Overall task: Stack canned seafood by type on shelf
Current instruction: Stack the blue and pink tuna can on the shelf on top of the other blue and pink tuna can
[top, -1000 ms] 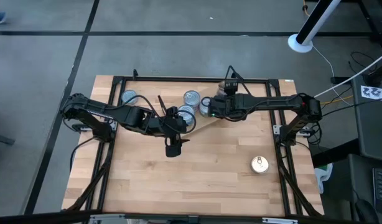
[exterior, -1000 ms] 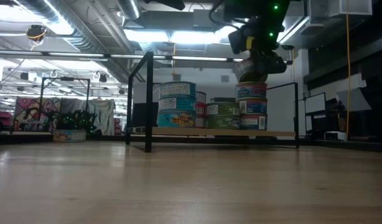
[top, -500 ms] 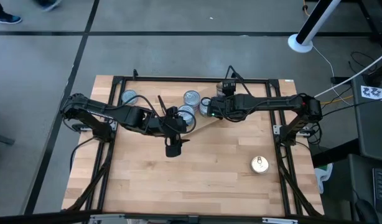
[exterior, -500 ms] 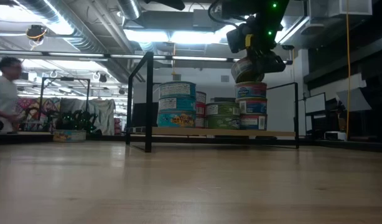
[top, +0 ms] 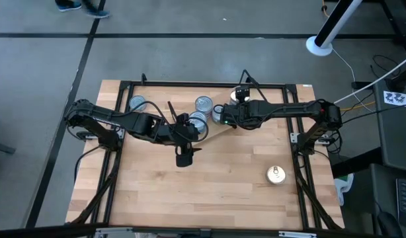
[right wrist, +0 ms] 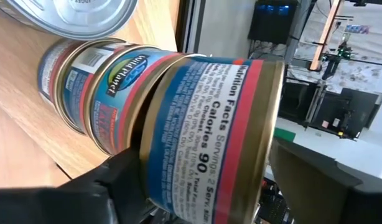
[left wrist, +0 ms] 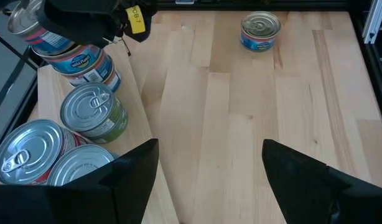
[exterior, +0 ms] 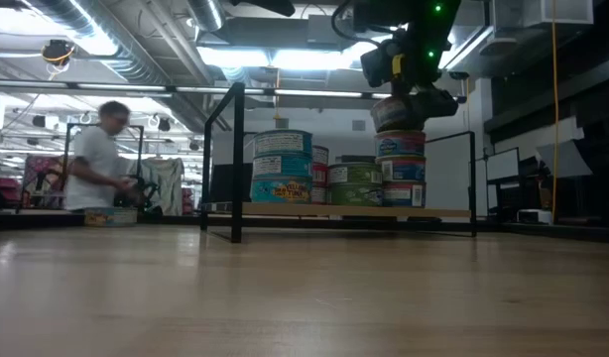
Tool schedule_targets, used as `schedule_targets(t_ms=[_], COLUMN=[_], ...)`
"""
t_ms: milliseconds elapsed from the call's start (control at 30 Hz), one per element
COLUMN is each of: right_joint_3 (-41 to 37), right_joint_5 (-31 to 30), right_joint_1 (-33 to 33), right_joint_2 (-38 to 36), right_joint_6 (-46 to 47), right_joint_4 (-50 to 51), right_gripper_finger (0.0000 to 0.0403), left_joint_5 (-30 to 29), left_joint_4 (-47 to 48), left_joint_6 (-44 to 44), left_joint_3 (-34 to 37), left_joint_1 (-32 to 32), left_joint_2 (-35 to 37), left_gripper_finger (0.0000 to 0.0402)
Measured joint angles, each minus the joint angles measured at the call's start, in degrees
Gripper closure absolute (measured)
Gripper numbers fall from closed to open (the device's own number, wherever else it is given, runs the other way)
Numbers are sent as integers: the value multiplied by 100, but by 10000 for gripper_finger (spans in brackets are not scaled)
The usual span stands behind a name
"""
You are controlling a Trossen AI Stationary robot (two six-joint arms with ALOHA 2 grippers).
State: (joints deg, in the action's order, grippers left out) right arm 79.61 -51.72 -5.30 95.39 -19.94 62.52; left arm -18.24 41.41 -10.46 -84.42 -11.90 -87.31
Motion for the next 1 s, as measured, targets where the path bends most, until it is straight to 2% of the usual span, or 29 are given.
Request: schedule_targets(t_ms=[167, 600, 800, 1000], right_joint_3=[0, 0, 256, 503], right_joint_5=[-62, -101, 523, 636], right_joint_1=[0, 0, 0, 4], right_joint_2=[0, 0, -4, -4], right_joint_6=[-98, -1080, -1162, -1176], right_joint_4=[61, 158, 592, 623], right_gripper_finger=[89, 104, 104, 104], left_joint_5=[2, 2, 2, 2], left_joint_4=[0, 2, 0, 0], left_joint_6=[-7, -15, -19, -31], left_joint_3=[0, 0, 2, 2], left_joint_1=[0, -9, -9, -9], left_joint_2=[0, -2, -2, -2], left_gripper_finger=[119, 119, 119, 119])
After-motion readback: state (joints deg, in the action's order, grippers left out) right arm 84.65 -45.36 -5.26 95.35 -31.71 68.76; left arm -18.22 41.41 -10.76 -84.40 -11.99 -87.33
